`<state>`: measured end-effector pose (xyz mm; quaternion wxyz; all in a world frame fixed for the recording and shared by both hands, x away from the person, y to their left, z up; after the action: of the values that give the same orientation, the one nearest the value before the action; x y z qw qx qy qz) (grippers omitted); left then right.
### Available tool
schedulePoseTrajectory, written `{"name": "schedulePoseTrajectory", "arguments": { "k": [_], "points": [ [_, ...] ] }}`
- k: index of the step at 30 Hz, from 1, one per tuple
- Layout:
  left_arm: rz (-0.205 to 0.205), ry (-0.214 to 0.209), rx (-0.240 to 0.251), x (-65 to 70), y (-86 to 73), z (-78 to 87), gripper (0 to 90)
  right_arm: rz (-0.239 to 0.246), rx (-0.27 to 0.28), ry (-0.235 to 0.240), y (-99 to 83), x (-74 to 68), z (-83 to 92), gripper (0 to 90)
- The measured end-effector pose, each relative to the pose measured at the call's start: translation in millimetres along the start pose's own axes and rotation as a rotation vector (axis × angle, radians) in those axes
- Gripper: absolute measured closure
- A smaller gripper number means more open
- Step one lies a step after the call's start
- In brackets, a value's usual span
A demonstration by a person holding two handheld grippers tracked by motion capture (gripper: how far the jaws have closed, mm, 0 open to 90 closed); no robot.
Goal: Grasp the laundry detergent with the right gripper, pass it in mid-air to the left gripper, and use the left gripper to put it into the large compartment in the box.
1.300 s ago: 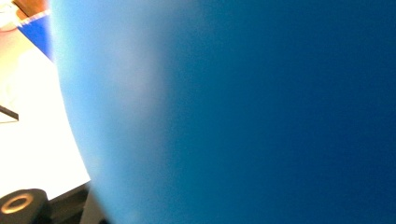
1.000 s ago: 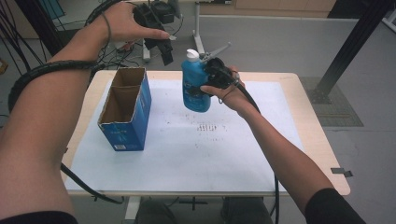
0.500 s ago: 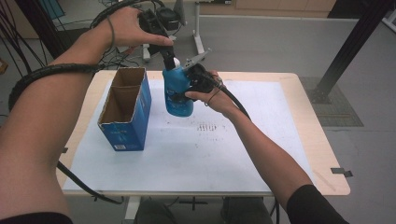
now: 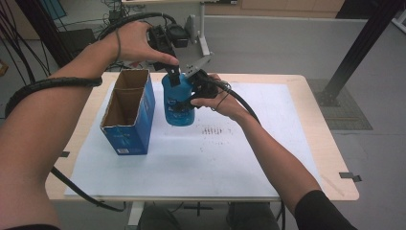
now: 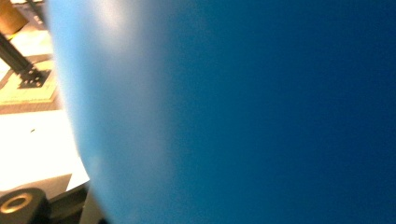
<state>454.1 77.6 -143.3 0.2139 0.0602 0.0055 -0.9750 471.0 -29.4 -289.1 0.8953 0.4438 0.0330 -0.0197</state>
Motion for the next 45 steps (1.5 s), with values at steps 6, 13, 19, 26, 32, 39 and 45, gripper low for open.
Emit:
{"name": "schedulePoseTrajectory", "arguments": {
  "k": [6,13,19,26,32,39,45],
  "points": [
    [-0.031,-0.025,0.006,6.1,3.2,-7.6,5.4,0.051,-0.022,-0.014,2.3,-7.4,3.6,44.4],
    [-0.057,-0.040,0.006,11.0,7.1,-10.0,5.5,0.068,0.003,0.006,6.0,-13.1,8.3,44.3],
    [-0.059,-0.055,0.000,12.2,6.0,-13.1,5.2,0.088,0.016,0.010,7.1,-14.7,11.1,44.2],
    [-0.073,-0.056,-0.011,14.4,7.2,-16.7,5.2,0.086,0.018,0.014,8.0,-16.8,11.8,44.2],
    [-0.074,-0.058,-0.007,14.7,7.6,-18.4,5.2,0.093,0.015,0.013,8.0,-16.0,9.3,44.2],
    [-0.077,-0.062,-0.012,14.7,6.3,-20.7,5.2,0.102,0.022,0.010,8.2,-13.7,8.0,44.2],
    [-0.088,-0.062,-0.023,15.6,8.2,-22.0,5.2,0.099,0.026,0.003,8.4,-14.1,10.3,44.2]
  ]
}}
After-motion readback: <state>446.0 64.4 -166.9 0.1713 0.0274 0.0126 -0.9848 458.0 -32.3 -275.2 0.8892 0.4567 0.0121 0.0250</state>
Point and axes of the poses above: each handheld gripper's, and its own axes: z roughly backward along the jaws, y roughly out of its top, x roughly to its right, the point moved 1 cm from there along -z, roughly forward along the jaws, and after that the axes turned 3 degrees about -x, right-handed, at the moved point
